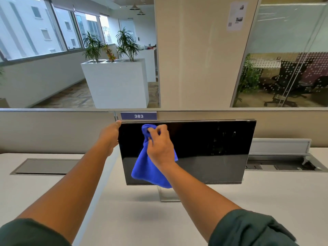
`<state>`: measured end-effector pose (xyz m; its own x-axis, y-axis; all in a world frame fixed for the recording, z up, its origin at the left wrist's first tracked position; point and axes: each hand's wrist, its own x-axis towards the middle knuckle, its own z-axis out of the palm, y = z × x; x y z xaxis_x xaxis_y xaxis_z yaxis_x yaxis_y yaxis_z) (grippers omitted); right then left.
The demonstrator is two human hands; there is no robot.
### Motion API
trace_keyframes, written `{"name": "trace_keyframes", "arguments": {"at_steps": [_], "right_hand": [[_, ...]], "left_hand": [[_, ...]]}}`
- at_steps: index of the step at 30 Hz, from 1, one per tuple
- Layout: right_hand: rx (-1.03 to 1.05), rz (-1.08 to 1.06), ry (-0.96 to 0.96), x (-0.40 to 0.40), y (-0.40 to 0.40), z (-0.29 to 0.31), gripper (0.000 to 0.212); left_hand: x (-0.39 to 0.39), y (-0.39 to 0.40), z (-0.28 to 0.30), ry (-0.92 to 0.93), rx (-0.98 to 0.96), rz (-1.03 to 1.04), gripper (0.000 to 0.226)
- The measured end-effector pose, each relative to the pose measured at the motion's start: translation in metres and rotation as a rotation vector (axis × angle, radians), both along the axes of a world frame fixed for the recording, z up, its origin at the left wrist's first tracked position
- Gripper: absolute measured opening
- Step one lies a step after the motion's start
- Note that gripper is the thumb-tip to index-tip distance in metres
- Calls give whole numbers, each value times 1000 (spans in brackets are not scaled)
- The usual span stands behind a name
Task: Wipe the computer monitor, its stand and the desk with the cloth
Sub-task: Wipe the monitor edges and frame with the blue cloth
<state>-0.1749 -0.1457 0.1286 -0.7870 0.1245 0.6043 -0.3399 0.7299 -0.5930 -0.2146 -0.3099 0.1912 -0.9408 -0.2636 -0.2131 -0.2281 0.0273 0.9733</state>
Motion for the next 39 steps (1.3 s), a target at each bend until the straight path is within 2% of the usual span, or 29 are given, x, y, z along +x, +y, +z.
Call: {"name": "trace_keyframes", "arguments": {"at_steps": [4,8,14,17,22,25,27,30,36,39], "right_hand": [[394,83,-4,-3,-33,-2,38],[488,52,4,-5,-29,-7,44],[330,-159,150,0,40,-14,52],[266,-328,173,6,88,-20,44],[62,-575,112,18,167,-25,49],[-75,-687,99,24,193,-22,43],[-134,-713,97,25,196,-22,37],[-201,-704,122,24,177,-20,36],[87,-424,98,23,132,-22,38],[68,-436,85,21,141,-20,38]], "left_hand": [[-2,-2,-1,3,-12,1,45],[-2,-5,-3,2,-22,-5,46],[-6,-4,-10,28,10,-16,22],[-8,-5,-13,33,7,1,27],[-9,-4,-13,36,13,-2,40],[-9,-2,-12,36,14,22,31],[-8,0,-12,61,5,43,21],[-6,6,-13,114,-67,78,26],[-2,11,-15,162,-149,100,28],[-3,13,-15,144,-126,103,28]]}}
